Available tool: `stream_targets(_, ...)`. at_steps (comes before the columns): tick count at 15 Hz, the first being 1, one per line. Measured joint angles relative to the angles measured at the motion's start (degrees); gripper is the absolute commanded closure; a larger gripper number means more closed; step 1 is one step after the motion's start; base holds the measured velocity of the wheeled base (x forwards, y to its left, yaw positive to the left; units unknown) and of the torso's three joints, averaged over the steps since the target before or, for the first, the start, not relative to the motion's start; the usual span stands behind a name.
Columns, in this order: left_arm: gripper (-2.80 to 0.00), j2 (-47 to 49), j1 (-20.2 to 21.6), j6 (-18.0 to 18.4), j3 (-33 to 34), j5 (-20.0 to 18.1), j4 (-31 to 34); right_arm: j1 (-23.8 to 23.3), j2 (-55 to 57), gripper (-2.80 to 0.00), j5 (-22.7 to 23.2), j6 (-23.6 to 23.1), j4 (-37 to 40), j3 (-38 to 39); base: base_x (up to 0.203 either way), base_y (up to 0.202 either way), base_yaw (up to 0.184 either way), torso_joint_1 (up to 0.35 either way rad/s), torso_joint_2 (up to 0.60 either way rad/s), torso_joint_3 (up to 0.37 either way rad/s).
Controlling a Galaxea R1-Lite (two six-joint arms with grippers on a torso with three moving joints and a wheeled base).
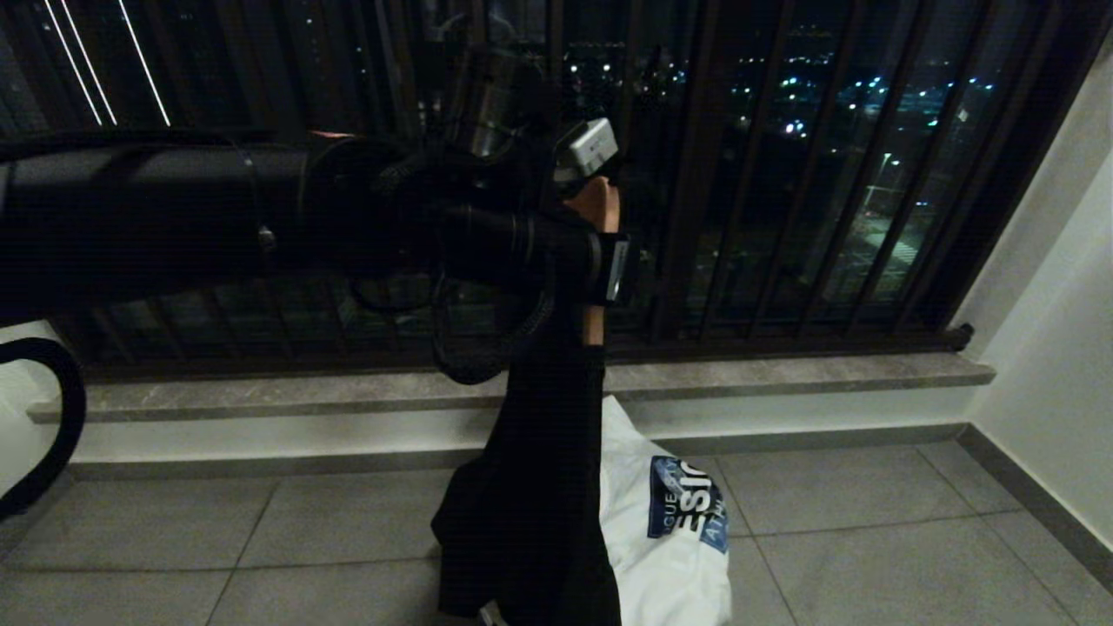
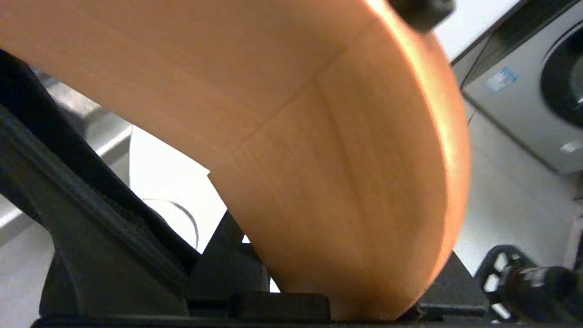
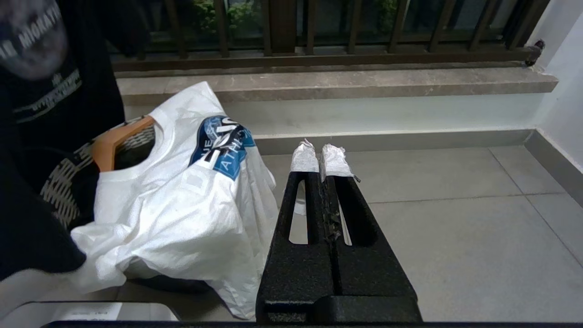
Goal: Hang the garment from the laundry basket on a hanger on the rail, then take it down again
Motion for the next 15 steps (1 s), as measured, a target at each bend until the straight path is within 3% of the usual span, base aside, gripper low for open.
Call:
stream_targets(9,0.0,7.79,0.43,1.63,0.35,0.2,-0.02,0.0,0.0,0.0,0.0,-0.01,0.0,0.0,0.0,0.0,0.0,0.0,0.0,0.0)
stream_targets(15,0.0,12.86,0.33,2.82,0.61,2.27,-0.02,0.0,0.0,0.0,0.0,-0.02,0.0,0.0,0.0,0.0,0.0,0.0,0.0,0.0)
